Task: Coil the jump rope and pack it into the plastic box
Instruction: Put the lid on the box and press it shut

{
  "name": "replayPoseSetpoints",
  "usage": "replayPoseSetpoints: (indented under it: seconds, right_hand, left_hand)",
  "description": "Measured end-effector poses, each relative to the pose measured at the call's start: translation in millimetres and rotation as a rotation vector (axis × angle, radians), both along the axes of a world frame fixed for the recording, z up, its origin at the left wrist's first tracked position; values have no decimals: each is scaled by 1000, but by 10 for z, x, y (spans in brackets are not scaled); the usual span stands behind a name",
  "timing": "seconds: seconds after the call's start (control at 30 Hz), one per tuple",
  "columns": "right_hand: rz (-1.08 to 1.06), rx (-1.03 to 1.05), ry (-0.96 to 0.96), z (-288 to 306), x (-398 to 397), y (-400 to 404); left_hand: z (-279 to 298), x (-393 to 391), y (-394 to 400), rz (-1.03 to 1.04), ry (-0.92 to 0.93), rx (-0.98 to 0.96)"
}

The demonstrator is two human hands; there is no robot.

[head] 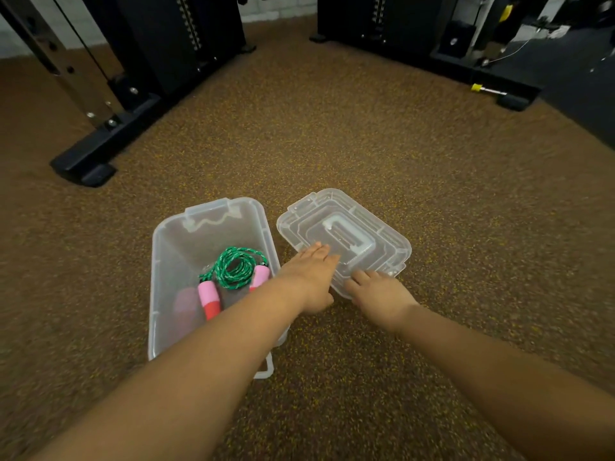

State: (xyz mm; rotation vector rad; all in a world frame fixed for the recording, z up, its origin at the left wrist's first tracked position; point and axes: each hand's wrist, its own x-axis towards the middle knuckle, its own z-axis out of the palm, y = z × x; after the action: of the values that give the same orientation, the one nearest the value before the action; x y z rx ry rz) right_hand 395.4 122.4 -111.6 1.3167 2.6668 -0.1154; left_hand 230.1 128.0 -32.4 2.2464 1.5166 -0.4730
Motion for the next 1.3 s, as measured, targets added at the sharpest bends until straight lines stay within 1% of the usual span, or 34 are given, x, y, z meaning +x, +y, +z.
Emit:
replayPoseSetpoints:
  seconds: [0.1,0.17,0.3,0.37,0.43,0.5,0.53,0.57,0.6,0.63,0.67,0.7,0.73,0.77,0.83,0.9,0.93,0.97,1.03,1.1,1.2,1.23,1.3]
  right_hand:
    - [38,29,207,340,119,64]
    - [28,37,315,632,187,91]
    - [-8,68,412,1060,295,51]
    - [-4,113,489,1182,325,32]
    - [-5,184,582,1284,357,66]
    - [-66,221,625,1337,417,130]
    - [-123,240,667,1355,453,158]
    - [-200,247,754,1369,487,176]
    - [-298,216,883,1381,511,188]
    - [-407,134,1027,1392,525,190]
    - [-508,2,1160,1391,533,192]
    - [-582,-144,1253,1374,531,198]
    - [-628,-265,1283,1359,524,195]
    - [-647,-337,1267,1348,498,181]
    - [-647,-350,1213,1328,393,159]
    - [-631,-293,1205,1389,238,157]
    - [-634,-256,1216,1456,136,160]
    - [-653,-226,1238,1526,32,170]
    - [-702,-254,1294,1660,-181,200]
    - [-756,-411,1331,1736,-404,207]
    - [-823,-670,1315,1689,-709,176]
    - [-822,-711,1319,1640,-806,150]
    - [-800,-722,1313,1530,-988,96]
  left_hand:
    - [-27,2,-8,15,-43,31]
    - [-8,25,-14,29,-108,87]
    - [119,90,11,86,-312,270]
    - [202,97,27,159,-416,303]
    - [302,88,34,189,-509,345]
    - [438,57,39,241,-618,360]
    - [507,32,47,289,-684,338]
    - [563,-3,61,339,-758,302]
    - [613,-50,80,394,-844,254]
    - [672,-99,88,455,-949,202]
    - [731,-156,91,508,-1054,150]
    - [795,-214,85,553,-1155,99]
    - [858,-274,76,592,-1252,52]
    - [913,-339,68,639,-1340,16]
    - [1013,-491,46,741,-1505,-19]
    - [1064,-622,23,865,-1620,3]
    - [1063,-691,2,926,-1638,36]
    - [1057,-751,-25,973,-1614,69]
    - [1020,-865,-105,1018,-1519,88]
    - [955,-1000,-203,1040,-1423,53]
    - [869,-1269,-336,1134,-1340,15]
    - [849,-1366,-377,1169,-1329,5]
    - [794,-1555,-451,1242,-1314,-4]
